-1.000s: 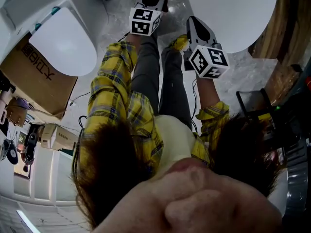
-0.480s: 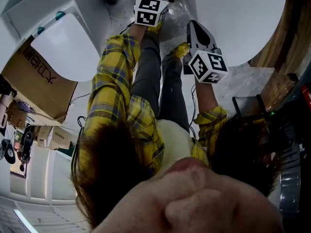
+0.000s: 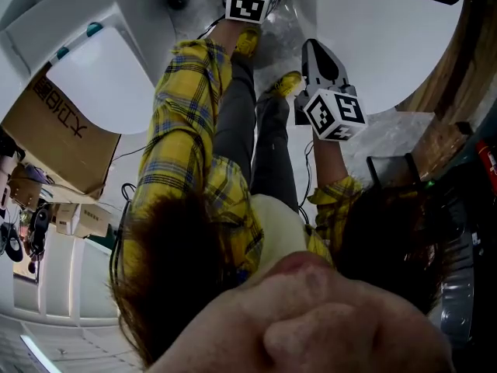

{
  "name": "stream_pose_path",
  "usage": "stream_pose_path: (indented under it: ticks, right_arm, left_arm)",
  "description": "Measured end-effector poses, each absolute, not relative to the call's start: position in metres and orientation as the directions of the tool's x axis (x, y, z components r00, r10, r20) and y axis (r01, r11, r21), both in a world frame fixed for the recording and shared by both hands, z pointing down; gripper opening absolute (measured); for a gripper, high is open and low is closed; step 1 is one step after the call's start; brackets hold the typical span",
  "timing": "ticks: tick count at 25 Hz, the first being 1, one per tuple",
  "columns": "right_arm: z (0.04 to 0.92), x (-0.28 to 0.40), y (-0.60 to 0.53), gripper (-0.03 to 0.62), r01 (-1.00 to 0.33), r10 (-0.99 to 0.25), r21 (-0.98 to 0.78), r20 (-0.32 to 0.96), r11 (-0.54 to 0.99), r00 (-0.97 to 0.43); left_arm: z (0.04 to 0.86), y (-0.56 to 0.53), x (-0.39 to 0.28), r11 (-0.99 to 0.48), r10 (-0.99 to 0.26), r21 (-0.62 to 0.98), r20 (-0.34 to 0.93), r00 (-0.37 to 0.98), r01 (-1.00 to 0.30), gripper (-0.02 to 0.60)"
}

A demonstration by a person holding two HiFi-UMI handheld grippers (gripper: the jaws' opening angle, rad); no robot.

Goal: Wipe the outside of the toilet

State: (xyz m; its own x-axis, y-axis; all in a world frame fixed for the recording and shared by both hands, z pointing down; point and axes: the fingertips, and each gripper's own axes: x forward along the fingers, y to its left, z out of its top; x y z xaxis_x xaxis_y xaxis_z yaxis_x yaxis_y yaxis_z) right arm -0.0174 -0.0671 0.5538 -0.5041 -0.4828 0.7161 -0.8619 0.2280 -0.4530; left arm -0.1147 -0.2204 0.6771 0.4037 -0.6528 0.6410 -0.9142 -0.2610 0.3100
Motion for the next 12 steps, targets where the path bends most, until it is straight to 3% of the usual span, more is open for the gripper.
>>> stream_pose_path:
  ticks: [12]
  right_arm:
    - [0.562,-0.012,-0.067,0.026,-0.862,-0.481,-0.459,0.719,0.214,-0.502]
  left_arm:
    - [0.691,-0.22,-0.106,-0.272,-0.627,0.353,0.641,0.443,-0.895,0.084]
